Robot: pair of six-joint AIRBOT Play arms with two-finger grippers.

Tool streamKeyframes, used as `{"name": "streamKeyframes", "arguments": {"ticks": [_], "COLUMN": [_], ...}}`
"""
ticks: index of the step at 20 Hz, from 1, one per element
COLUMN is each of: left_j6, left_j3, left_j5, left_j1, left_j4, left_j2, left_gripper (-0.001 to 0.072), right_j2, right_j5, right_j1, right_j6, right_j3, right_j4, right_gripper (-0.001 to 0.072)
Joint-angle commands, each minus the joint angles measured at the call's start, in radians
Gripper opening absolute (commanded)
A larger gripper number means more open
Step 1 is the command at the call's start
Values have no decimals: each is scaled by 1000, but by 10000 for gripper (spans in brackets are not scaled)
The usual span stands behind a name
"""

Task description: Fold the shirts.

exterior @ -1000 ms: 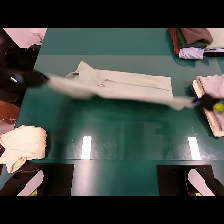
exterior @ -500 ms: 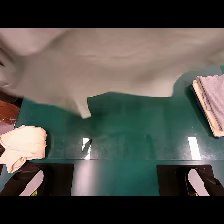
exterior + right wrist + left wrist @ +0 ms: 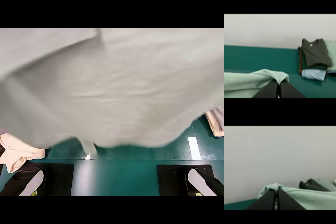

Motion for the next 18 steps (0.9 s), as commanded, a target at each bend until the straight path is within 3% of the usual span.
{"name": "streamKeyframes", "arguments": {"ticks": [1, 5, 9, 15, 18], "left_j6": [-6, 3, 85, 235, 284], "left_j3": [-237, -459, -517, -517, -517], "left_j5": [-75, -104, -73, 198, 222], "left_j1": [0, 0, 0, 0, 0], "left_j4": [-8, -8, -11, -237, -244], "left_j2": [-56, -222, -458, -659, -674], "left_gripper": [26, 26, 26, 26, 26], "right_j2": [-138, -334, -530, -738, -756], "right_j5": [134, 130, 2, -206, -252], "right_j1": [52, 154, 237, 266, 257], "right_j6": [17, 17, 18, 58, 58], "right_j3": [-81, -245, -306, -177, -134], "right_j4": [-26, -26, -109, -146, -148], "right_gripper": [13, 13, 13, 13, 13]}}
